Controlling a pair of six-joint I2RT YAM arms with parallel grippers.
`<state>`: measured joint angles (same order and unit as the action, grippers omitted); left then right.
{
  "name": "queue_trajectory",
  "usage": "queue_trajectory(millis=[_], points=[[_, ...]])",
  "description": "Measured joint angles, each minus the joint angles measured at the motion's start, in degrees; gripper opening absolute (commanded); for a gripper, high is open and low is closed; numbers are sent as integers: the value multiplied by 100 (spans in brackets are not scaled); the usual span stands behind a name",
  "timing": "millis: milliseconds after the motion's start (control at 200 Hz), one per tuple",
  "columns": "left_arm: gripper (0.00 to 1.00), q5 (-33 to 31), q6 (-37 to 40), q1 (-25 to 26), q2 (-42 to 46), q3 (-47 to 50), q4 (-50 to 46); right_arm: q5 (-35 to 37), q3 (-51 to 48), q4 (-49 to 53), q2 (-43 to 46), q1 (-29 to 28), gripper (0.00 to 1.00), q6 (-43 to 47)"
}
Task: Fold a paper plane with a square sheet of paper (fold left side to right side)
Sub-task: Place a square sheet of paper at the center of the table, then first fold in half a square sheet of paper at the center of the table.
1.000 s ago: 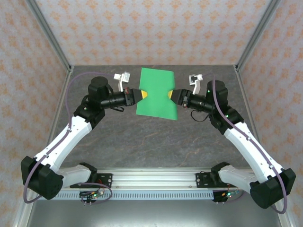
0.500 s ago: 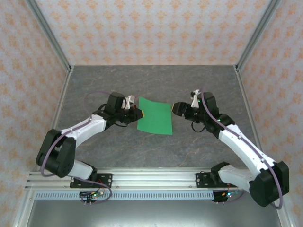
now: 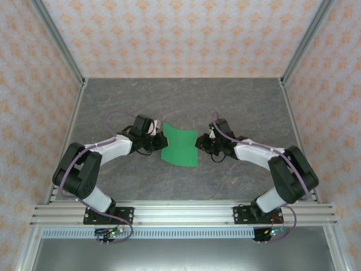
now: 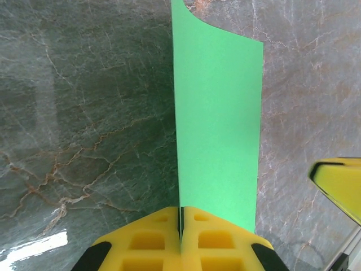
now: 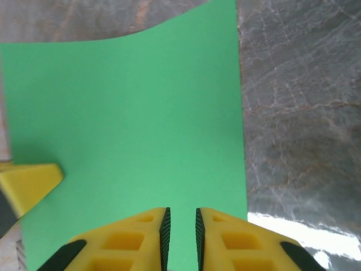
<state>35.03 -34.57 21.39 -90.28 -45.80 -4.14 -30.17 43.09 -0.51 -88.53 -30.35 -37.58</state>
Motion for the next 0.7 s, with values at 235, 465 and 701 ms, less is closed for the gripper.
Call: queue_trajectory(millis=[235, 465, 701], points=[[19, 31, -4, 0, 0, 0, -46, 125, 520, 0, -1021, -72, 21, -33], [42, 358, -297, 2, 2, 0, 184, 299, 704, 240, -1189, -127, 21, 2], [58, 649, -704, 249, 0, -59, 664, 343, 717, 262, -1189, -142, 21, 33]])
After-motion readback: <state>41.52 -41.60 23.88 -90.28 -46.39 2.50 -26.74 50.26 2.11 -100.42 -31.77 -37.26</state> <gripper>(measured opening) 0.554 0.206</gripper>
